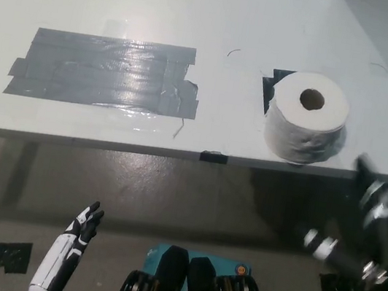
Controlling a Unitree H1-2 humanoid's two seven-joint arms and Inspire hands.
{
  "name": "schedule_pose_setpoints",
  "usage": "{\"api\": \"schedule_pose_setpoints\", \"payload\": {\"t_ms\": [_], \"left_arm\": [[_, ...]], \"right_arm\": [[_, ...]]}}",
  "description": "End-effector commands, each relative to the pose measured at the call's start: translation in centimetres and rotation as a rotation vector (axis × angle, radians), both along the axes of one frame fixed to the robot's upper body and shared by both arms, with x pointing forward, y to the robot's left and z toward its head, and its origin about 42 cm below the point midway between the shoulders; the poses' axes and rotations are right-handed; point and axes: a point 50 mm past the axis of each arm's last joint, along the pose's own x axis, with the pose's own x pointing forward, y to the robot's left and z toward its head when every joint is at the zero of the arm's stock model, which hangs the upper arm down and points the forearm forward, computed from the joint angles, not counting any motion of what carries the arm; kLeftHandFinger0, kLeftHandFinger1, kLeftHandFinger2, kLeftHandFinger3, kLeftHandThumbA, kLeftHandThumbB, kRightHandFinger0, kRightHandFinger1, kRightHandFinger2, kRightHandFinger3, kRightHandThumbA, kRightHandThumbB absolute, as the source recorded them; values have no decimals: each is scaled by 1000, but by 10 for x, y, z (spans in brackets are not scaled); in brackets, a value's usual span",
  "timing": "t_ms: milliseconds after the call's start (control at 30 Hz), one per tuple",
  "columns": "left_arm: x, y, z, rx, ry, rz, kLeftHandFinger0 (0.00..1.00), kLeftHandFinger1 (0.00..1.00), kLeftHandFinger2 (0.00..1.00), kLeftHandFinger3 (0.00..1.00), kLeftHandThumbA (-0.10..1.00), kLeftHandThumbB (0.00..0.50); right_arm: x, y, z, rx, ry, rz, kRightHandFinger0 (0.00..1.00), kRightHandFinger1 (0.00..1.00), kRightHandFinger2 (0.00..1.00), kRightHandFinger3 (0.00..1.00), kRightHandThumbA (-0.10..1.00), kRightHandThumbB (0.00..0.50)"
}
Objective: A toilet paper roll is kept on the black spot on the desk infront of the robot and the robot inserts its right thumb into the hole in the centre to grab the roll. Then it passes the roll to a person.
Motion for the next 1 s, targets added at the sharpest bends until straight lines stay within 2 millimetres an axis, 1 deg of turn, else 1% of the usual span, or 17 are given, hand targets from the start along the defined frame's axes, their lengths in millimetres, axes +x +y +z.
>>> {"api": "schedule_pose_setpoints", "payload": {"t_ms": [0,33,133,200,233,300,333,400,500,567,633,667,733,767,867,933,967], "left_arm": [[7,2,12,21,-79,-11,1000,1000,1000,1000,1000,194],[6,2,10,16,-77,-6,1000,1000,1000,1000,1000,195],[5,1,10,12,-76,-7,1000,1000,1000,1000,1000,181],[5,2,10,13,-70,-2,1000,1000,1000,1000,1000,189],[5,3,11,13,-70,3,1000,1000,1000,1000,1000,190],[5,3,11,15,-68,2,1000,1000,1000,1000,1000,186],[5,3,11,12,-68,2,1000,1000,1000,1000,1000,185],[4,2,10,17,-70,2,1000,1000,1000,1000,1000,180],[4,2,10,12,-74,4,1000,1000,1000,1000,1000,172],[5,2,10,12,-72,2,1000,1000,1000,1000,1000,176],[5,1,9,11,-69,-1,1000,1000,1000,1000,1000,179],[5,0,9,9,-69,-3,1000,1000,1000,1000,1000,179],[5,0,9,6,-69,-4,1000,1000,1000,1000,1000,182],[6,0,9,11,-71,-5,1000,1000,1000,1000,1000,181],[5,0,10,17,-80,-4,1000,1000,1000,1000,1000,163],[4,-1,9,16,-81,-5,1000,1000,1000,1000,1000,153],[5,-2,10,20,-84,-8,1000,1000,1000,1000,1000,151]], "right_arm": [[40,-31,135,-103,-192,-44,1000,1000,1000,1000,975,340],[48,-31,142,-113,-183,-40,1000,1000,1000,1000,959,337],[91,-33,171,-150,-138,-14,1000,1000,1000,1000,886,315],[116,-31,190,-209,-89,17,1000,1000,1000,1000,895,328],[122,-30,194,-229,-75,23,1000,1000,1000,1000,899,330],[152,-30,212,-337,48,38,1000,1000,1000,1000,945,369],[164,-31,218,-400,109,43,1000,1000,1000,1000,980,365],[197,-31,233,-520,258,61,1000,1000,1000,1000,949,385],[227,-28,240,-611,389,107,1000,1000,1000,1000,881,345],[241,-24,242,-637,476,142,1000,1000,1000,1000,841,370],[251,-24,242,-659,545,164,1000,1000,1000,1000,840,382],[255,-22,243,-679,573,172,1000,1000,1000,1000,859,407],[265,-15,244,-738,629,208,1000,1000,1000,1000,906,396],[271,-10,246,-792,670,227,1000,1000,1000,1000,950,373],[277,6,249,-888,738,254,1000,1000,1000,1000,980,357],[280,14,248,-945,779,251,1000,1000,1000,1000,1000,391],[281,19,249,-953,796,259,1000,1000,1000,1000,1000,390]]}}
